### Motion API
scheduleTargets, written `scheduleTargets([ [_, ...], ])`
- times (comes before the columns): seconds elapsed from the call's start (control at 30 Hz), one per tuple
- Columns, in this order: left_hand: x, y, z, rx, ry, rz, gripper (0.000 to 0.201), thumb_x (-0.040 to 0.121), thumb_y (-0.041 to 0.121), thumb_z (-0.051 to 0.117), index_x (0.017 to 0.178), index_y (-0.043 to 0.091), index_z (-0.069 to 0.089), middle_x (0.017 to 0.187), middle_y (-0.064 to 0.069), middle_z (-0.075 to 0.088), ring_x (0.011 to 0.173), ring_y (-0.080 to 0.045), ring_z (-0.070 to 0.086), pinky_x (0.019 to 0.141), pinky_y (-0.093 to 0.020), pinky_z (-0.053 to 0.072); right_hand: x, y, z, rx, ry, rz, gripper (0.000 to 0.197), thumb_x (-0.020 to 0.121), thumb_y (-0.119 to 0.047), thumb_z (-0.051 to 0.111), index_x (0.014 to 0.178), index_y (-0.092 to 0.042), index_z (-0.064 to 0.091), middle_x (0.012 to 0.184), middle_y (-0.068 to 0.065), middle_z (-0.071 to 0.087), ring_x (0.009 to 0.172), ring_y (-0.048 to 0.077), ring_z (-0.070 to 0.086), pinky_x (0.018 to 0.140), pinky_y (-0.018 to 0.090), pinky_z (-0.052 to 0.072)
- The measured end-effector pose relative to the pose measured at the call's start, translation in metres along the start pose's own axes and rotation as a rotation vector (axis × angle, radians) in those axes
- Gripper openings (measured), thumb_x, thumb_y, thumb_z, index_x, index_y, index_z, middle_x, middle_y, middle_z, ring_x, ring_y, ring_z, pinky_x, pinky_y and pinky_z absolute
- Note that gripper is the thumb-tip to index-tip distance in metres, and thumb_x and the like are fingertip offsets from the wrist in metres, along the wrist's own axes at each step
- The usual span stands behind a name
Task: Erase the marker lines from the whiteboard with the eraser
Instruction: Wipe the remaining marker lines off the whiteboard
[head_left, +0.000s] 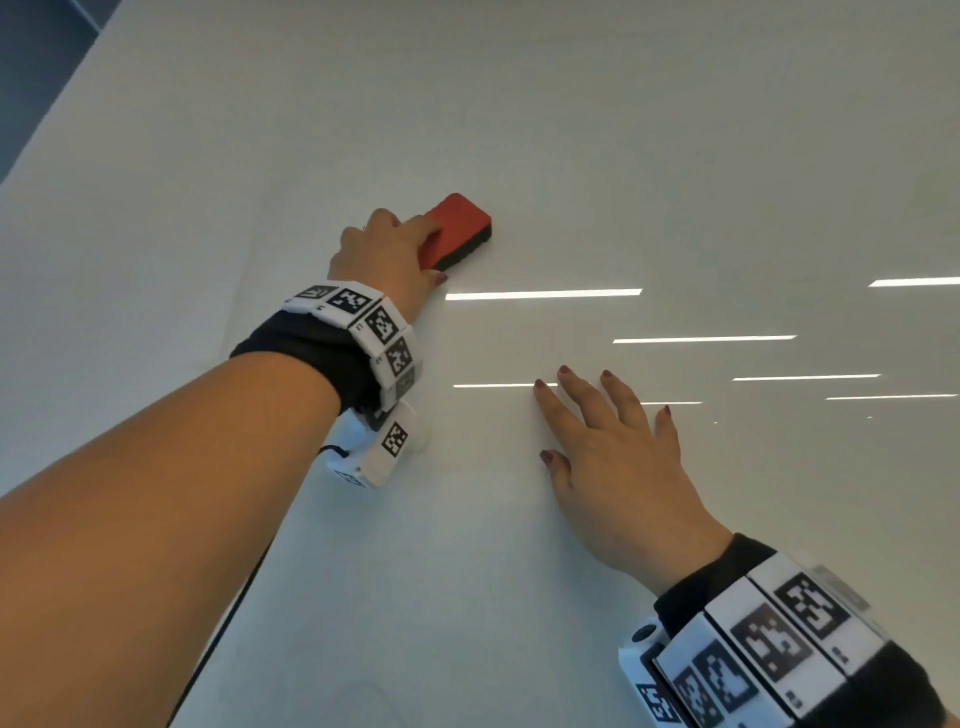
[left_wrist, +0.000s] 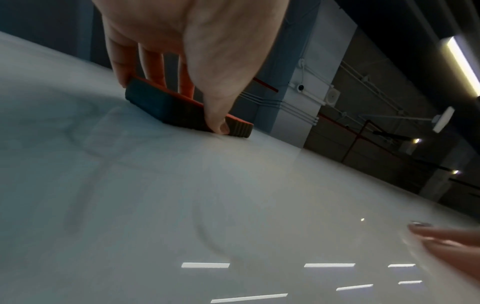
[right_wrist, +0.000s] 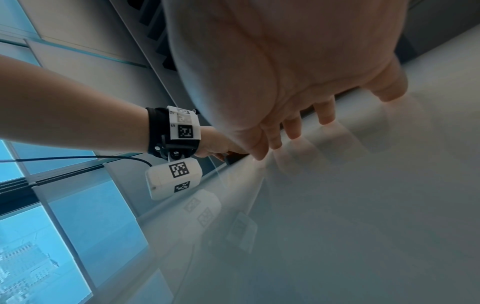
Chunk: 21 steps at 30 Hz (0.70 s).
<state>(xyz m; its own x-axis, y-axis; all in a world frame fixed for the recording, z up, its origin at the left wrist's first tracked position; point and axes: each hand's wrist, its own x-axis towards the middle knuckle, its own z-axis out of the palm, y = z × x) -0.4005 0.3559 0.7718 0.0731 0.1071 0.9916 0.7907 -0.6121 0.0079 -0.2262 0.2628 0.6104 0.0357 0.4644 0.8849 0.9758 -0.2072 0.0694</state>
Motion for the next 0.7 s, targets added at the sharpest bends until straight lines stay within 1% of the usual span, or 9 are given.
scheduleTargets([
  [0.13, 0.000, -0.020, -0.002, 0.005, 0.016, -0.056, 0.052, 0.092, 0.039, 0.055, 0.140, 0.032, 0.038, 0.129, -0.012, 0.041, 0.116, -0.036, 0.040, 0.093, -0.044, 0.039, -0.001, 0.000, 0.000, -0.002, 0.002, -0.001, 0.057, 0.101, -0.037, 0.024, 0.150, -0.035, -0.005, 0.157, -0.015, -0.012, 0.144, 0.019, -0.015, 0.115, 0.056, 0.006],
  [0.27, -0.003, -0.046, -0.004, 0.021, 0.050, -0.176, 0.051, 0.092, 0.038, 0.055, 0.140, 0.031, 0.038, 0.130, -0.014, 0.039, 0.116, -0.037, 0.039, 0.094, -0.046, 0.039, -0.001, -0.001, 0.001, -0.014, 0.004, 0.002, 0.057, 0.101, -0.038, 0.023, 0.150, -0.035, -0.006, 0.157, -0.015, -0.012, 0.144, 0.019, -0.015, 0.115, 0.056, 0.006],
  [0.37, -0.003, -0.048, -0.003, 0.036, 0.057, -0.205, 0.048, 0.092, 0.035, 0.054, 0.138, 0.029, 0.041, 0.129, -0.014, 0.039, 0.116, -0.038, 0.039, 0.092, -0.046, 0.038, 0.000, -0.002, 0.001, -0.008, 0.003, 0.004, 0.058, 0.101, -0.038, 0.024, 0.151, -0.035, -0.006, 0.157, -0.014, -0.012, 0.144, 0.020, -0.015, 0.115, 0.056, 0.005],
  [0.43, -0.001, -0.038, 0.000, 0.056, 0.067, -0.198, 0.045, 0.093, 0.035, 0.053, 0.136, 0.028, 0.042, 0.127, -0.014, 0.039, 0.114, -0.038, 0.039, 0.090, -0.045, 0.037, 0.000, -0.002, 0.001, -0.003, 0.002, 0.007, 0.057, 0.101, -0.038, 0.024, 0.151, -0.034, -0.005, 0.158, -0.014, -0.011, 0.144, 0.020, -0.016, 0.115, 0.057, 0.005],
  [0.53, 0.000, -0.019, 0.006, 0.083, 0.063, -0.132, 0.043, 0.094, 0.035, 0.049, 0.136, 0.029, 0.041, 0.126, -0.013, 0.039, 0.112, -0.037, 0.038, 0.087, -0.043, 0.035, 0.000, -0.003, 0.001, 0.002, 0.001, 0.010, 0.057, 0.101, -0.038, 0.024, 0.151, -0.034, -0.005, 0.158, -0.013, -0.011, 0.144, 0.020, -0.016, 0.115, 0.057, 0.004],
  [0.7, -0.001, 0.005, 0.011, 0.094, 0.031, -0.045, 0.048, 0.096, 0.036, 0.047, 0.142, 0.033, 0.034, 0.129, -0.011, 0.037, 0.115, -0.035, 0.035, 0.091, -0.043, 0.034, -0.001, -0.004, 0.001, 0.005, -0.005, 0.018, 0.057, 0.102, -0.038, 0.024, 0.151, -0.034, -0.005, 0.158, -0.013, -0.011, 0.144, 0.020, -0.015, 0.115, 0.057, 0.005],
])
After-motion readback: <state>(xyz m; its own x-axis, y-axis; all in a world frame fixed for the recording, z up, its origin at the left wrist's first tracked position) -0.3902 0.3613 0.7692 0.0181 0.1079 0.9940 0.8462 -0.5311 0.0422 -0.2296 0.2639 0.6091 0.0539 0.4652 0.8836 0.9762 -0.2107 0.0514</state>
